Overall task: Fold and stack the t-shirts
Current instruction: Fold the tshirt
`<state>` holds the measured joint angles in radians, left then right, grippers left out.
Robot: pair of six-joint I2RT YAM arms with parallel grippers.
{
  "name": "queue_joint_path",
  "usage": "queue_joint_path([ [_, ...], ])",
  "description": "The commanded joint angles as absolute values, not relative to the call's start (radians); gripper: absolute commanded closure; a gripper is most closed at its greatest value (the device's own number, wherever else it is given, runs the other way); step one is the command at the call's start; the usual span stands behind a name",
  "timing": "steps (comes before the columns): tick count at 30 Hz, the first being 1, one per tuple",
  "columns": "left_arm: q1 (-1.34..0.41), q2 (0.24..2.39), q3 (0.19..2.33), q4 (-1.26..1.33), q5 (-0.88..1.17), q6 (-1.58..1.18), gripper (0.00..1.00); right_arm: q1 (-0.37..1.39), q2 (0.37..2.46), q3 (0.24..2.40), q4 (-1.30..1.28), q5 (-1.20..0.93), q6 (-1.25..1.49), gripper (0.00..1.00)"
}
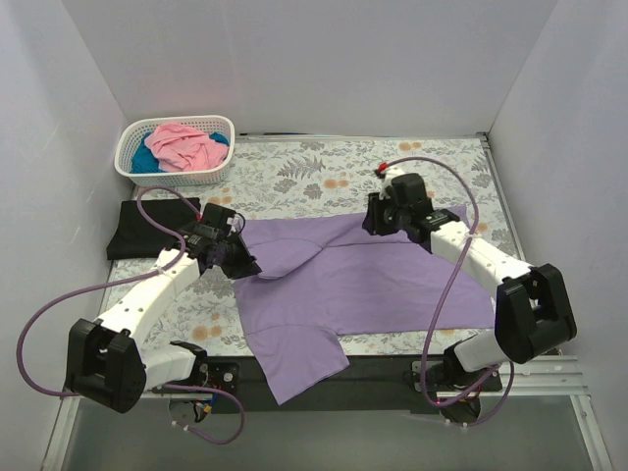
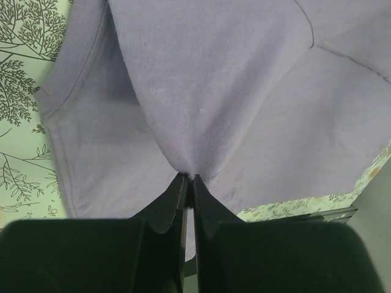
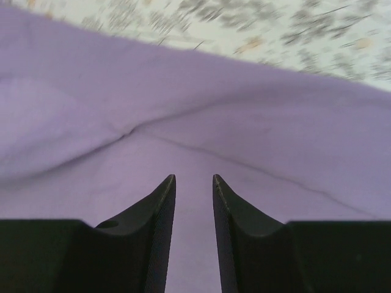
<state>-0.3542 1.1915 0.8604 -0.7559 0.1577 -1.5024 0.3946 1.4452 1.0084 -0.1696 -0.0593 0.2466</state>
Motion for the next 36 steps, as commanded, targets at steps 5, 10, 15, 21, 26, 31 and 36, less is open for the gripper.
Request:
queue_joint_path([
  [5,-0.400,1.203,0.847,-0.724,0.178,-1.534,1.00,0.619,1.450,0.911,-0.051,-0.133,0.164,0.66],
  [10,-0.417,1.215,0.856,-0.704,0.157,-1.545,1.00,0.718,1.465,0.902,-0.026,-0.109,0.106,0.66],
  [15,-0.413,1.331,0.940,-0.652,0.027,-1.525,1.00,0.808,1.500,0.920,-0.011,-0.098,0.043,0.68],
  [21,-0.374,1.511,1.127,-0.623,-0.084,-1.439,1.00,0.890,1.597,0.995,0.034,-0.083,0.003,0.68],
  [26,-0.331,1.614,1.207,-0.612,-0.124,-1.413,1.00,0.926,1.678,1.049,0.054,-0.064,-0.034,0.69],
  [31,-0.276,1.655,1.209,-0.580,-0.101,-1.410,1.00,0.942,1.752,1.106,0.060,-0.051,-0.054,0.68],
  [36,-0.272,1.718,1.226,-0.569,-0.091,-1.402,1.00,0.950,1.812,1.160,0.061,-0.029,-0.080,0.67],
])
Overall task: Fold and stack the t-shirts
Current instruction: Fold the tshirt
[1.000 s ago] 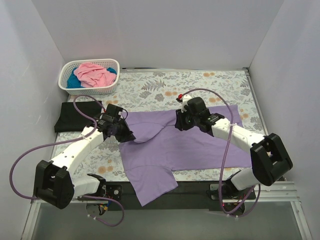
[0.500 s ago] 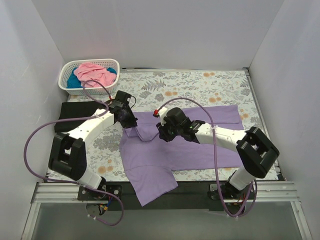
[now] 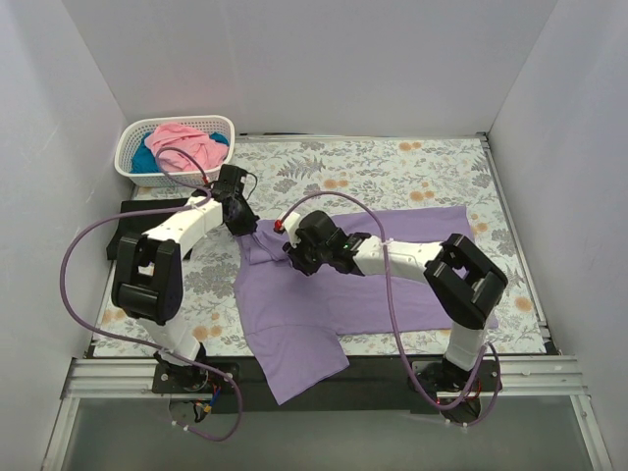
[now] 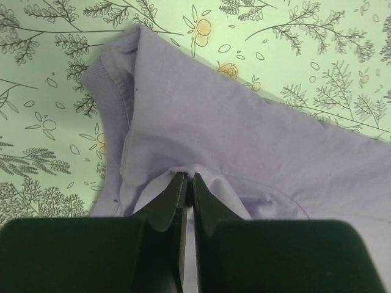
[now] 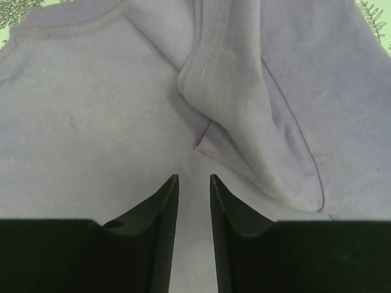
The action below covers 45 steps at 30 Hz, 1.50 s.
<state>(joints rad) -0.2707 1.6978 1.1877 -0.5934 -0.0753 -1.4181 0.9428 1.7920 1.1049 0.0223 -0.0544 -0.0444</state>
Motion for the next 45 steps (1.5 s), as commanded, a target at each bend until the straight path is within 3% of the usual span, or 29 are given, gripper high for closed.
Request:
queue_joint_path([
  [1,-0.272,1.724,1.232,-0.569,-0.089,-1.401,1.00,0.954,1.828,1.175,0.061,-0.029,-0.084,0.66],
  [13,-0.271,1.775,1.226,-0.563,-0.069,-1.388,1.00,0.962,1.962,1.232,0.063,-0.017,-0.098,0.67],
  [18,-0.270,1.772,1.215,-0.561,-0.066,-1.387,1.00,0.963,1.974,1.235,0.064,-0.012,-0.095,0.75],
  [20,-0.271,1.770,1.212,-0.561,-0.066,-1.387,1.00,0.963,1.970,1.232,0.064,-0.008,-0.098,0.86],
  [24,-0.270,1.769,1.212,-0.561,-0.063,-1.384,1.00,0.962,1.954,1.229,0.064,-0.005,-0.100,0.99],
  [39,-0.270,1.770,1.200,-0.558,-0.061,-1.387,1.00,0.963,1.891,1.230,0.064,-0.026,-0.071,0.99],
  [41,-0.270,1.769,1.201,-0.557,-0.058,-1.387,1.00,0.963,1.896,1.232,0.064,-0.020,-0.068,0.86],
  [45,-0.270,1.766,1.198,-0.560,-0.058,-1.387,1.00,0.963,1.920,1.247,0.064,-0.006,-0.063,0.75],
])
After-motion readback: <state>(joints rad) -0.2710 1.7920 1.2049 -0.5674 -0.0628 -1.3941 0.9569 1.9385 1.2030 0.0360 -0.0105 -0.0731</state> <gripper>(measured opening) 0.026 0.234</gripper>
